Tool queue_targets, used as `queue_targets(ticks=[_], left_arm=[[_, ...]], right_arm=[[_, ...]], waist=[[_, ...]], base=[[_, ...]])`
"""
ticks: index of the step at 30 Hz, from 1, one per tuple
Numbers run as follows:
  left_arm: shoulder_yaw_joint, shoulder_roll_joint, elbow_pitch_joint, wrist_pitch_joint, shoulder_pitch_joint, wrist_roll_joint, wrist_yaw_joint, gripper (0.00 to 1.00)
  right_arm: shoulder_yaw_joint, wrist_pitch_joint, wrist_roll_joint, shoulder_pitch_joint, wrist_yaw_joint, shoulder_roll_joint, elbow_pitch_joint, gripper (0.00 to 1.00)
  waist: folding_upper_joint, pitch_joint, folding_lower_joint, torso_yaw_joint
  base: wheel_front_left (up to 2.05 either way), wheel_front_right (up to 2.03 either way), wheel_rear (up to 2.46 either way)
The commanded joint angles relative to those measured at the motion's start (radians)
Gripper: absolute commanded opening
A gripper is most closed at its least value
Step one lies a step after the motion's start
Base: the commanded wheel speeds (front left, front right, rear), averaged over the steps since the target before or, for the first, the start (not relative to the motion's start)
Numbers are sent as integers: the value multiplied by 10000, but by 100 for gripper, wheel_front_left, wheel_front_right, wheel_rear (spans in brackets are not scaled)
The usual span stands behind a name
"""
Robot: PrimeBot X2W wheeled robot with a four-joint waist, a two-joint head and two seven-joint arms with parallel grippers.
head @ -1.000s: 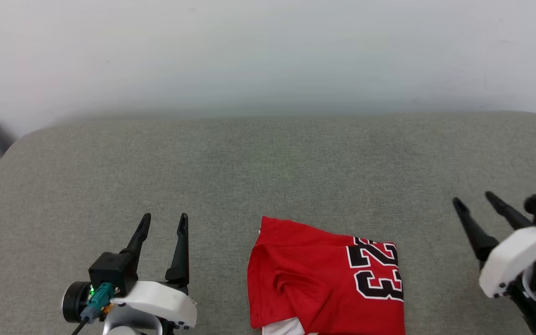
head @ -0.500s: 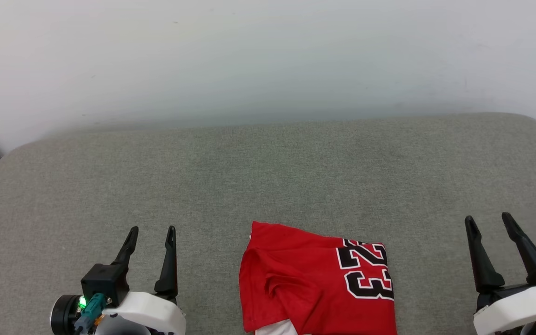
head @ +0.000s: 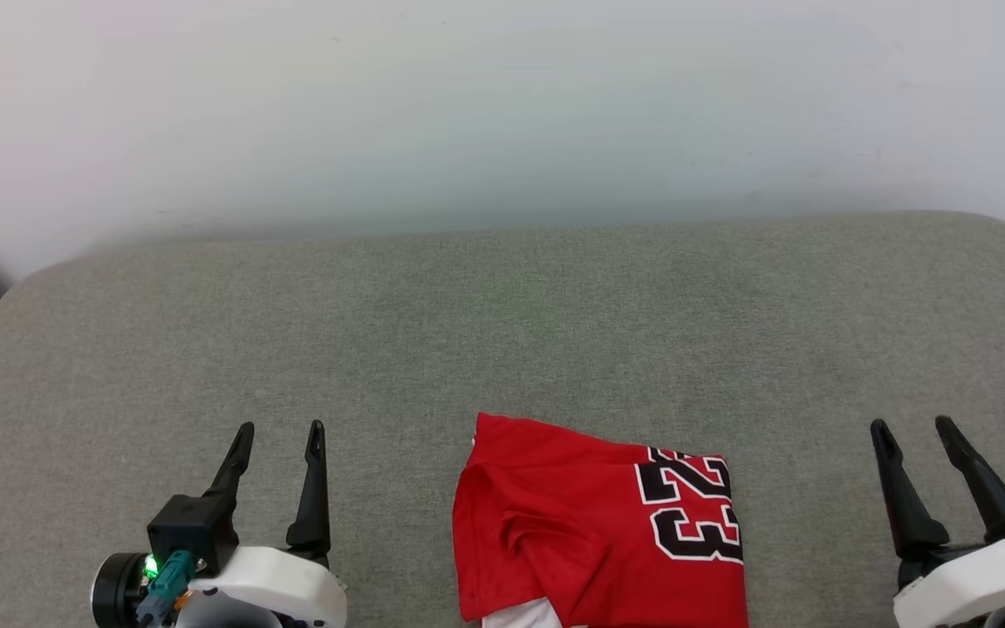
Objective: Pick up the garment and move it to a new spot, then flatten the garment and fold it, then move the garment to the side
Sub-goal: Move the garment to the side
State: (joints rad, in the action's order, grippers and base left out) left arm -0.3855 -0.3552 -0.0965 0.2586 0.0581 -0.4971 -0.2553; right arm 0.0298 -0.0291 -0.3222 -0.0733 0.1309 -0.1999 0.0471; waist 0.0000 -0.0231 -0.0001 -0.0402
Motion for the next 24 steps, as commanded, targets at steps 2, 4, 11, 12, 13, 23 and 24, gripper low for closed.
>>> queue_targets(ticks=[2, 4, 11, 12, 13, 23, 24], left_arm=[[45, 36, 78, 46, -73, 17, -80, 100], [110, 29, 141, 51, -68, 29, -101, 100], [284, 173, 377, 70, 201, 116, -71, 100], [307, 203, 404, 71, 241, 133, -69, 100], [321, 218, 426, 73, 276, 166, -48, 100], [334, 479, 723, 69, 638, 547, 91, 100], [338, 505, 723, 71, 683, 556, 122, 100]], right_arm=[[351, 495, -503, -129, -4, -7, -261, 100], [805, 1244, -1159, 7, -4, -179, -633, 100], [2470, 3949, -3464, 798, 4, -1308, -2316, 100], [2572, 4362, -3683, 904, 7, -1441, -2559, 100], [2662, 4881, -3902, 973, 5, -1571, -2842, 100], [2542, 9262, -6281, 2164, -4, -27, -4536, 100], [2520, 9501, -6541, 2233, -4, 272, -4641, 100]], waist=[[0, 36, 1, 22], [0, 100, 1, 42], [0, 572, 1, 454], [0, 657, 1, 524], [0, 748, 1, 601], [0, 1461, 1, 1212], [0, 1513, 1, 1247]], base=[[0, 0, 0], [0, 0, 0], [0, 0, 0], [0, 0, 0], [0, 0, 0], [0, 0, 0], [0, 0, 0]])
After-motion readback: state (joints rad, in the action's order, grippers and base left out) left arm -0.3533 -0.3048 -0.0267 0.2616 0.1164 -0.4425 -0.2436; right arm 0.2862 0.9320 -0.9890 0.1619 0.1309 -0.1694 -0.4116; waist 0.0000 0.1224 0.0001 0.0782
